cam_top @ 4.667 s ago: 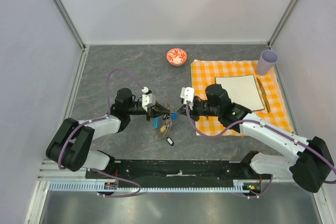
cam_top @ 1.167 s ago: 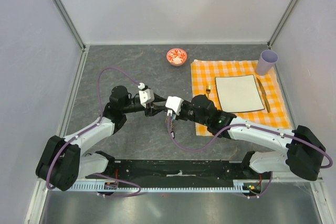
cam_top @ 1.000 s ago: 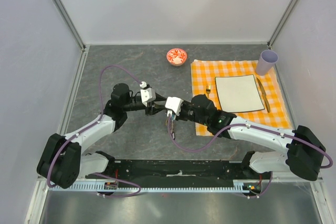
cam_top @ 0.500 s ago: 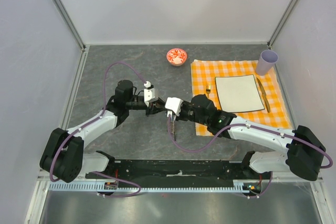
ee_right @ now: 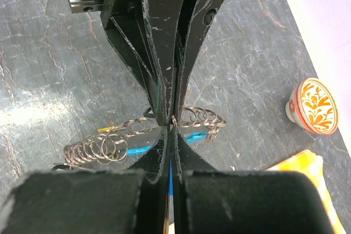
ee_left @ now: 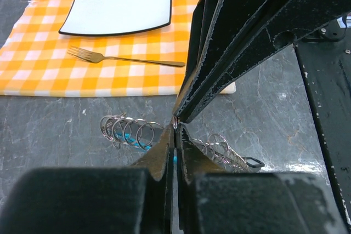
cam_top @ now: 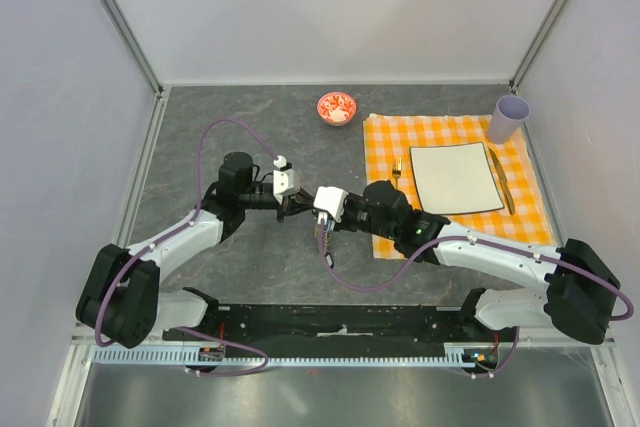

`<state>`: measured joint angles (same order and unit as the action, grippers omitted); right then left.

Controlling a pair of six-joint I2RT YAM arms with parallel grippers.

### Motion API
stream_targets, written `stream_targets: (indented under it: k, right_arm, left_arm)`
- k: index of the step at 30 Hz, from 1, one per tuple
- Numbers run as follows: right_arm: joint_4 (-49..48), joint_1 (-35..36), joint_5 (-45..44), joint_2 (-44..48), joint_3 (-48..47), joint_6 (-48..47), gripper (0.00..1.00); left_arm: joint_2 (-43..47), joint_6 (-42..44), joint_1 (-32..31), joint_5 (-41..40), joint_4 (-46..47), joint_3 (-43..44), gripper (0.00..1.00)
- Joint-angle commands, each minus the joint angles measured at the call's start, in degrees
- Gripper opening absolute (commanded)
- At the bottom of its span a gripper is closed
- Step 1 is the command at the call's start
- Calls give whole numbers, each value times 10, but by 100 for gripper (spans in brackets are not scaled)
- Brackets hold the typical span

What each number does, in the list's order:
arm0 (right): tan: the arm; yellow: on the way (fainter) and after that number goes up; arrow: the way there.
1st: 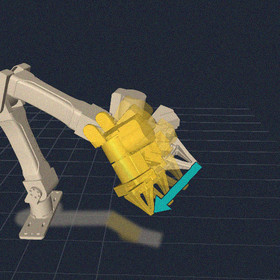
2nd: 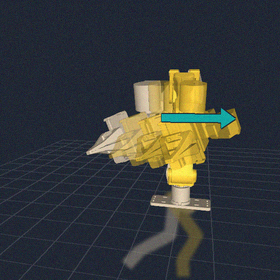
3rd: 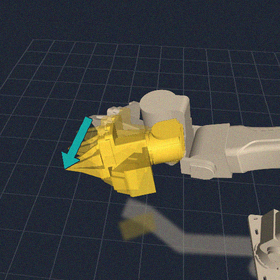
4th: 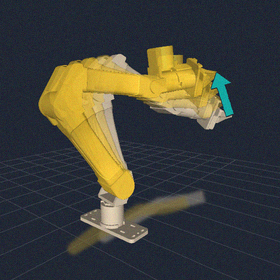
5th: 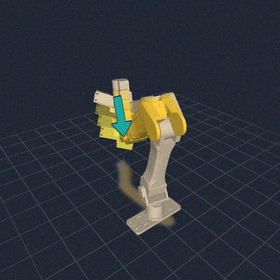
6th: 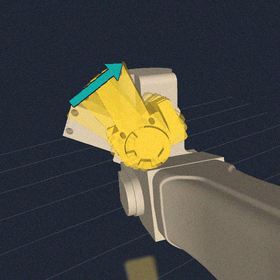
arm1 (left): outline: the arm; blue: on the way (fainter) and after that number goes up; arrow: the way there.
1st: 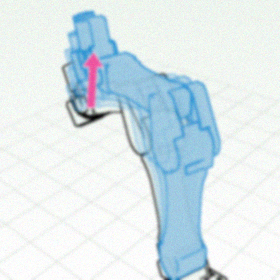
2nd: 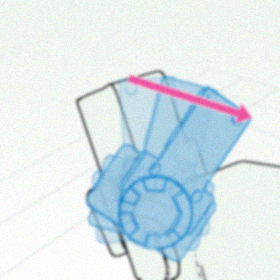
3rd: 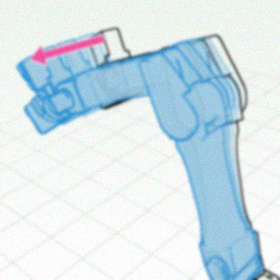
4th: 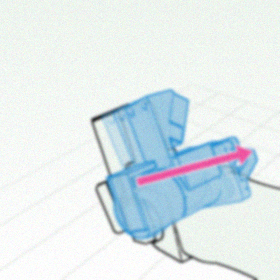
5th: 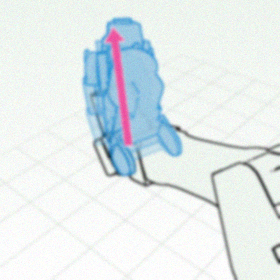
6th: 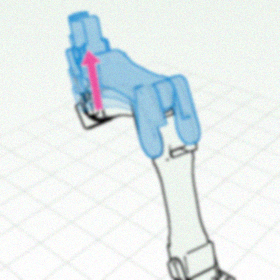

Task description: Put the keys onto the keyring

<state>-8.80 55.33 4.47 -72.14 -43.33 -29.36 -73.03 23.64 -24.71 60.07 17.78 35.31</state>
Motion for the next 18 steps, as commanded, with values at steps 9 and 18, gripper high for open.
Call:
stream_targets:
  k: [9,18]
  right_arm:
    - [-48,-1,-68,34,56,67,1]
    - [-143,-2,-68,20,105,127,3]
  left_arm:
    - [25,-150,12,-54,226,-65,2]
    - [7,-250,15,-77,371,-100,2]
